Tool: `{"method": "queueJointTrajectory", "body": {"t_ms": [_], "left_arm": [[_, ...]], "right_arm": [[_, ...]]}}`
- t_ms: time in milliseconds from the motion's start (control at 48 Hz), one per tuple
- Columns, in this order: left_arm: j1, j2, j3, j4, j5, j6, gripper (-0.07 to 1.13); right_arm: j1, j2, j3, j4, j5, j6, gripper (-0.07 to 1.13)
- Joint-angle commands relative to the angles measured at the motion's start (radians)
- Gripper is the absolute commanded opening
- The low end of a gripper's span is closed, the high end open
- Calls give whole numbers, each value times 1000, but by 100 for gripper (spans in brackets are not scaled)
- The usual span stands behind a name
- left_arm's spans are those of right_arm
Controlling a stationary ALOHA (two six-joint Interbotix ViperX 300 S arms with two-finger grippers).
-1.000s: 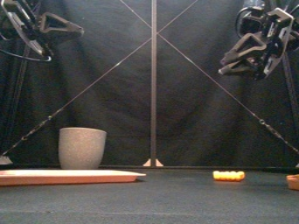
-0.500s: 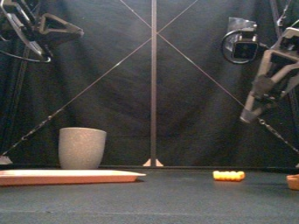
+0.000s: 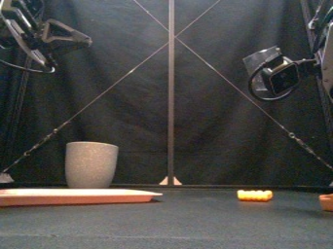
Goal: Pick the pie then place it in the grey bowl
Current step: Pick the pie
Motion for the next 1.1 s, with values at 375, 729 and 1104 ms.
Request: {"method": "queueJointTrajectory", "body": {"t_ms": [375,729,1104], "left_arm": [[23,5,9,3,-9,3,3],[32,5,34,0,-9,3,3],[32,5,35,0,-3,3,3]], "right_arm": [[137,221,-155,-483,5,594,104],[153,337,-183,-566,0,698,104],[178,339,-195,-541,8,698,85]]}}
